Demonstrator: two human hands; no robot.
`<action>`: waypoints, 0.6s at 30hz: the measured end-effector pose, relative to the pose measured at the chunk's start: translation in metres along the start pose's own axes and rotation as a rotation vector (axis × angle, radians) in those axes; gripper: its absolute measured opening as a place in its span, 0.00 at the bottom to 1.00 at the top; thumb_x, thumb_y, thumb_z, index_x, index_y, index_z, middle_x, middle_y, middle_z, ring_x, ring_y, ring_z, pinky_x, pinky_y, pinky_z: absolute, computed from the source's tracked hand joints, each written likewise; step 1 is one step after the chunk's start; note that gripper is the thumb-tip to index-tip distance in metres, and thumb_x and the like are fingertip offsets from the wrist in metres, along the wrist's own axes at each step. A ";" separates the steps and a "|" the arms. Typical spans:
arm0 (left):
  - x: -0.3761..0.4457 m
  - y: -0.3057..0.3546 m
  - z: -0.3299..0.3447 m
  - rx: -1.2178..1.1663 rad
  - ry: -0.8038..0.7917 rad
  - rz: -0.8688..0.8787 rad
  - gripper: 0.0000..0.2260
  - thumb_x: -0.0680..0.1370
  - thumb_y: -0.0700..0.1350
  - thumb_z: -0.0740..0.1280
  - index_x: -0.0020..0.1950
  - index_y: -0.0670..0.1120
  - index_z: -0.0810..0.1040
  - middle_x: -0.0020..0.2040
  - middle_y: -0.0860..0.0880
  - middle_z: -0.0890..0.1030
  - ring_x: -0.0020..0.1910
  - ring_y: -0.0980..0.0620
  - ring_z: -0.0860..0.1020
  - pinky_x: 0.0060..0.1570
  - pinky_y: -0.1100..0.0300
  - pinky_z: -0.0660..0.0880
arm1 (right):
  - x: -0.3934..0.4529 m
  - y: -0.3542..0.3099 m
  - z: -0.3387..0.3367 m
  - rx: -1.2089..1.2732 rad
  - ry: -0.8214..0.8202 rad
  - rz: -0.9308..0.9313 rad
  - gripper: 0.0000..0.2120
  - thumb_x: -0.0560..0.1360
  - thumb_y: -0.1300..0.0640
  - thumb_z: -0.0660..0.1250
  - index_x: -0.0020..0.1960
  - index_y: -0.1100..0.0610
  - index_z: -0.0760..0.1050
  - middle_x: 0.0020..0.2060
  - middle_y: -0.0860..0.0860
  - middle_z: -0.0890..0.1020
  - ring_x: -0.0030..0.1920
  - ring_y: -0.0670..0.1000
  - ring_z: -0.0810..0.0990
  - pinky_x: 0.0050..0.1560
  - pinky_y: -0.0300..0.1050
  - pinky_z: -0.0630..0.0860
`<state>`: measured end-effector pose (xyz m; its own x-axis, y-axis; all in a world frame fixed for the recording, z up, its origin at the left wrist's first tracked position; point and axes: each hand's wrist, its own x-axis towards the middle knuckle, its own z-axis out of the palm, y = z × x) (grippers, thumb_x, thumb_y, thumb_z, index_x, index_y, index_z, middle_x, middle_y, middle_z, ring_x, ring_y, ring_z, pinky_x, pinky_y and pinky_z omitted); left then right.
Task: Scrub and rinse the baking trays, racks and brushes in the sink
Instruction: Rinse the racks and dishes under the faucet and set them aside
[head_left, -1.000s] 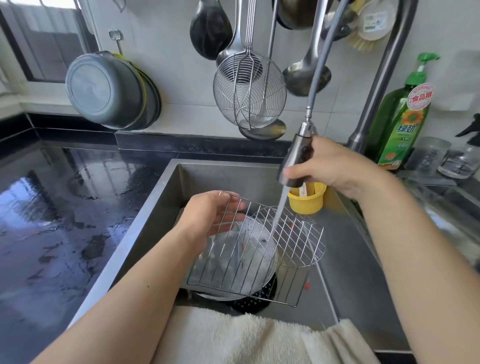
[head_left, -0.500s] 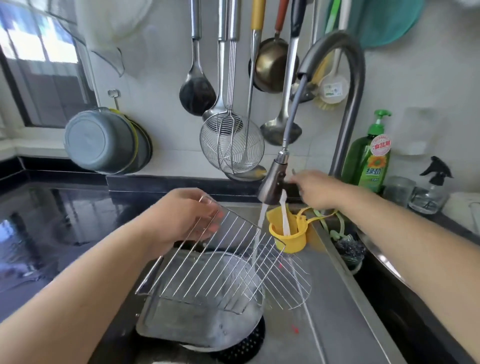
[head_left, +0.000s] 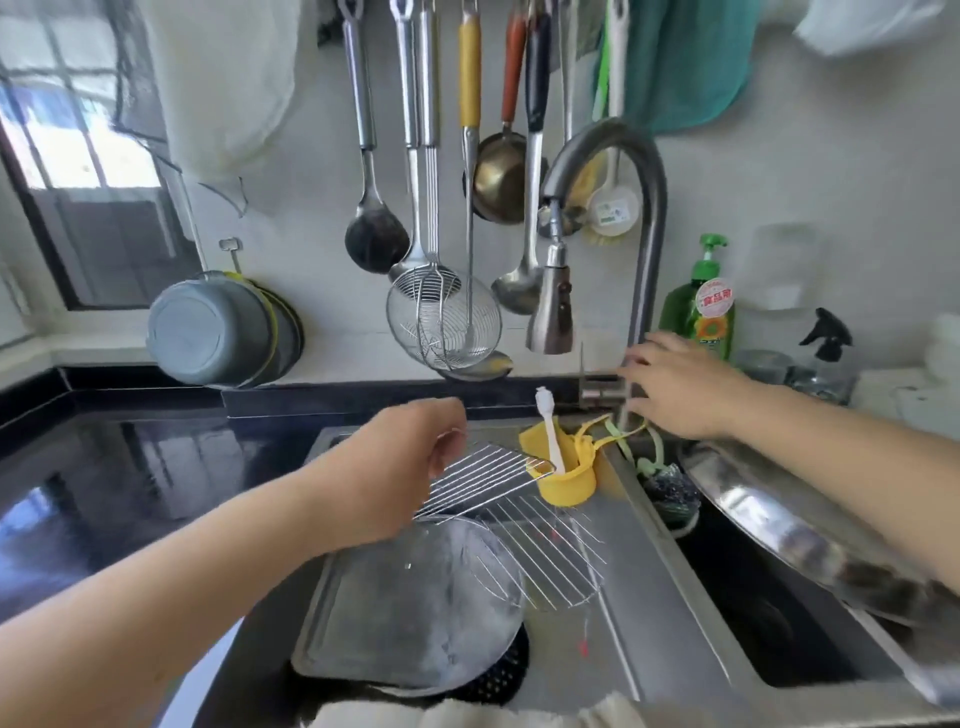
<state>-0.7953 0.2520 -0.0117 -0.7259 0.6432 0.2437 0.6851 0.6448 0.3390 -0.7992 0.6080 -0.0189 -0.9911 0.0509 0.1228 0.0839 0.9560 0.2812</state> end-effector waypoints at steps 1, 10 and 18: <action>-0.006 0.013 0.007 0.034 -0.031 0.049 0.19 0.66 0.27 0.54 0.40 0.53 0.65 0.40 0.54 0.71 0.39 0.53 0.69 0.37 0.62 0.65 | -0.023 0.016 0.000 0.011 0.001 0.042 0.25 0.83 0.43 0.57 0.78 0.50 0.66 0.78 0.53 0.64 0.78 0.58 0.56 0.78 0.55 0.56; -0.012 0.127 0.068 0.455 -0.037 0.344 0.16 0.75 0.32 0.56 0.60 0.46 0.65 0.52 0.48 0.63 0.48 0.46 0.65 0.45 0.55 0.63 | -0.175 0.036 0.039 0.087 -0.227 0.233 0.43 0.72 0.28 0.65 0.75 0.57 0.68 0.80 0.54 0.53 0.79 0.59 0.49 0.78 0.56 0.57; -0.014 0.170 0.111 0.742 -0.069 0.649 0.12 0.75 0.38 0.54 0.56 0.43 0.71 0.49 0.43 0.74 0.44 0.45 0.72 0.40 0.52 0.69 | -0.181 0.054 0.037 0.101 0.007 0.350 0.34 0.74 0.32 0.64 0.67 0.57 0.78 0.74 0.55 0.64 0.73 0.59 0.60 0.71 0.57 0.67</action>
<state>-0.6620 0.3982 -0.0583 -0.2067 0.9712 0.1188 0.8305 0.2383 -0.5035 -0.6193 0.6616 -0.0612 -0.9033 0.3787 0.2017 0.4073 0.9046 0.1257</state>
